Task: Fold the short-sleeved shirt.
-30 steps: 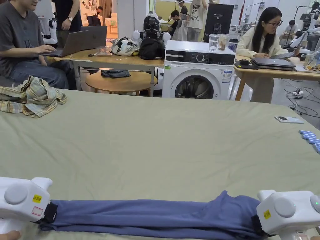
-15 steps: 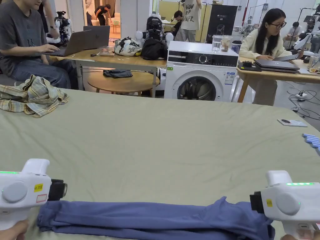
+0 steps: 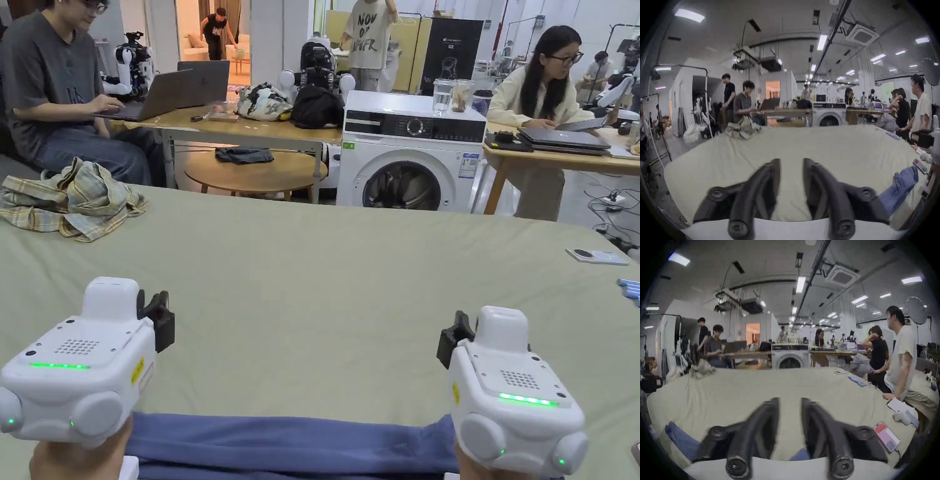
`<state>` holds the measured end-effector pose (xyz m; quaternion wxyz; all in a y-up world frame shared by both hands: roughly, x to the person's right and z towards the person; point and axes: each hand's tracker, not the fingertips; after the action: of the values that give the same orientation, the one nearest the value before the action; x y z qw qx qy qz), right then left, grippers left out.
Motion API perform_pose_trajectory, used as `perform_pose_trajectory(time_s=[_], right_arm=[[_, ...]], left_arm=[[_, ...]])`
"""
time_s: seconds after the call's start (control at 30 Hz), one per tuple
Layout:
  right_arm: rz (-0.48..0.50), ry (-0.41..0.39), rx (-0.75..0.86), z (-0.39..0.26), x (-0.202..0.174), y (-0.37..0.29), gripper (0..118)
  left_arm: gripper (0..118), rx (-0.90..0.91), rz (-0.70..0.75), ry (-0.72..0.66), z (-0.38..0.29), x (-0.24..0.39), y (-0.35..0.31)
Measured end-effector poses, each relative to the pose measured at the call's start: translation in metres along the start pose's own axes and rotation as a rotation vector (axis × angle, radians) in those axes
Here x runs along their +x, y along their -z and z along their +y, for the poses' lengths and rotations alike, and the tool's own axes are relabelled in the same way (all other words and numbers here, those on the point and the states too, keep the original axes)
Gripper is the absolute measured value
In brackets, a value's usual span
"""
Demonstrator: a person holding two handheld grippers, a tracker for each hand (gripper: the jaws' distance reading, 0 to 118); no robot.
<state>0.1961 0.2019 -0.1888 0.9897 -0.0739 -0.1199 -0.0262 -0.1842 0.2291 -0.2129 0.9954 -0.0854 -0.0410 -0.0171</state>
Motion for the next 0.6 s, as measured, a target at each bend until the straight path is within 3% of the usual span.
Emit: perform_pose_trajectory(time_s=[0.13, 0.3, 0.6], right_arm=[[0.012, 0.008, 0.051, 0.002, -0.015, -0.004, 0], [0.048, -0.057, 0.07, 0.005, -0.034, -0.005, 0], [0.109, -0.08, 0.021, 0.001, -0.052, 0.006, 0]], left_arm=[[0, 0.013, 0.025, 0.039, 0.0, 0.004, -0.003], [0, -0.024, 0.031, 0.066, -0.003, -0.007, -0.006], [0, -0.501, -0.146, -0.193, -0.026, -0.114, 0.027]])
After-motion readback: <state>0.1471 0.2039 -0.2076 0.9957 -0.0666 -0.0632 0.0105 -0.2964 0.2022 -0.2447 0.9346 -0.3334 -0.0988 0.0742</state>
